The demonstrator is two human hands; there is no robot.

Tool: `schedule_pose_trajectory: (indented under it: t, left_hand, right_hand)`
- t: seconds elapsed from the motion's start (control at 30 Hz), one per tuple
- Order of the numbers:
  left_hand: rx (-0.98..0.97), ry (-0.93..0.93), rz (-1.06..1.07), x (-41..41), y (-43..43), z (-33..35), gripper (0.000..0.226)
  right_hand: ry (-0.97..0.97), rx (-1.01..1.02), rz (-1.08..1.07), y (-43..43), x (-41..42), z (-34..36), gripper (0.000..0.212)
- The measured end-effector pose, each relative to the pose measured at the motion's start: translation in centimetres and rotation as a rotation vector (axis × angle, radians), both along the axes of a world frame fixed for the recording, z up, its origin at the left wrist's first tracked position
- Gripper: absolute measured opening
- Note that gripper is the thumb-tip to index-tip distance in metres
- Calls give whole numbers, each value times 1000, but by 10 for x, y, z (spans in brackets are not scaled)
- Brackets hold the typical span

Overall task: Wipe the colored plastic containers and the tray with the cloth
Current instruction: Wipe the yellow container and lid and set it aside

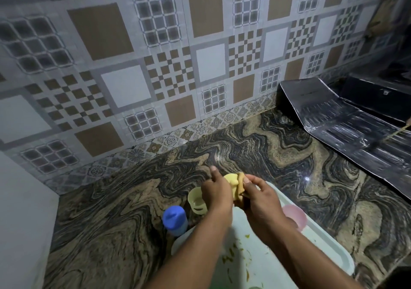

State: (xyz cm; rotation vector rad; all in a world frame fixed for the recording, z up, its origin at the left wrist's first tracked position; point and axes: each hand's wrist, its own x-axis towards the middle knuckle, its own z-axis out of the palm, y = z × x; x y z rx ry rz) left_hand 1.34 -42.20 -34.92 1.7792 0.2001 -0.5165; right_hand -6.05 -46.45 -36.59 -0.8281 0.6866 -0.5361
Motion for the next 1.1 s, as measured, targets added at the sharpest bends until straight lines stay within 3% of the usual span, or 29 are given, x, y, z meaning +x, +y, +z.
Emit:
schedule_pose_trajectory:
  t: [0.1, 0.17, 0.27, 0.37, 0.43, 0.5, 0.57, 0.67, 0.77, 0.83, 0.9, 0.93, 1.0, 1.1]
  left_hand:
    - [-101, 214, -351, 21, 11, -4, 71]
    - [-52, 107, -407, 32, 7, 0, 56]
    - [13, -154, -107, 29, -4, 7, 46]
    - [35, -103, 149, 14, -3, 6, 53]
    - [-63, 47, 25, 14, 2, -9, 53]
    - [-107, 207, -240, 19, 9, -12, 57]
    - [-92, 187, -360, 28, 8, -8, 58]
    - [-13, -113, -77, 24, -2, 10, 48]
    - [35, -98, 90, 13, -2, 10, 57]
    - [-68, 40, -18, 14, 2, -1, 65]
    - [-117, 242, -281, 24, 13, -8, 80]
    - [-123, 274, -383, 28, 15, -5, 77]
    - [-101, 134, -420, 34, 10, 3, 53]
    - [-58, -121, -63, 31, -3, 12, 39]
  right_hand:
    - [100, -64, 295, -30, -10, 19, 20]
    - [101, -102, 415, -40, -10, 31, 16]
    - [29, -168, 223, -22, 3, 24, 20]
    - [67, -214, -11, 4, 11, 2, 19]
    - [88, -142, 29, -3, 7, 3, 20]
    - [97, -76, 222, -23, -3, 17, 16]
    - [112, -60, 364, -37, -8, 32, 14]
    - [55, -138, 202, -20, 4, 28, 13]
    - [109, -280, -27, 8, 15, 5, 15]
    - [169, -251, -2, -1, 12, 9, 15]
    - [170, -150, 231, -24, 2, 26, 13]
    - [169, -122, 357, -34, -4, 36, 14]
    - [145, -127, 445, -42, -6, 44, 16]
    - [71, -228, 167, -16, 10, 25, 18]
